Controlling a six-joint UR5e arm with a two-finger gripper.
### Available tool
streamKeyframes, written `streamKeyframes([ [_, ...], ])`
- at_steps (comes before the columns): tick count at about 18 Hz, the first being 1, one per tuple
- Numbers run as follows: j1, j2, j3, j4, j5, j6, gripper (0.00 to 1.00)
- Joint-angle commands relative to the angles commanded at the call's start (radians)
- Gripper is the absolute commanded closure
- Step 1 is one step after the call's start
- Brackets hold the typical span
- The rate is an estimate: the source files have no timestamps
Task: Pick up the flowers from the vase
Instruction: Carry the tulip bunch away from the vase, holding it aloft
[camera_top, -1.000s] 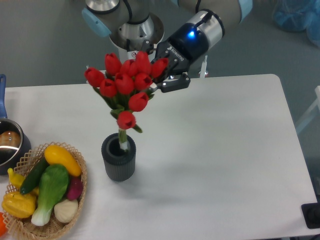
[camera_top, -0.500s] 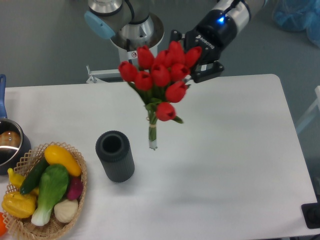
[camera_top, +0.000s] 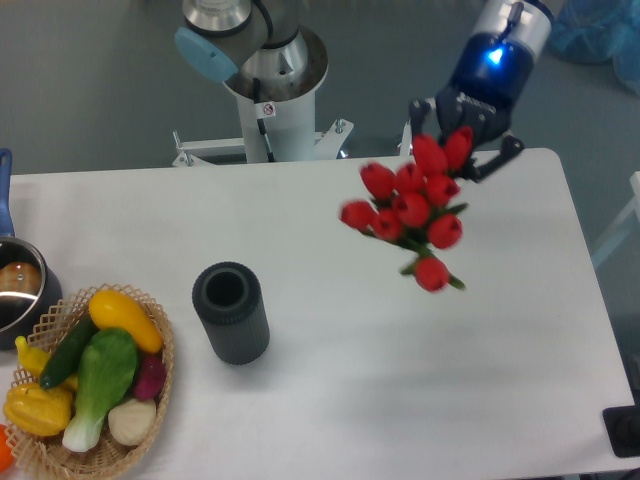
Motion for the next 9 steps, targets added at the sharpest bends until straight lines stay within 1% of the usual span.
streamKeyframes([
  [2, 0.023, -0.020, 0.006, -0.003, 0.023, 0.019, 1.00],
  [4, 0.043, -0.040, 0.021, -0.006, 0.095, 0.023, 1.00],
  [5, 0.037, -0.046, 0.034, -0.008, 0.159, 0.023, 1.00],
  [6, 0.029, -0.066, 0.053, -0.009, 0.231, 0.022, 1.00],
  [9, -0.021, -0.123, 0.090, -0.006, 0.490, 0.030, 1.00],
])
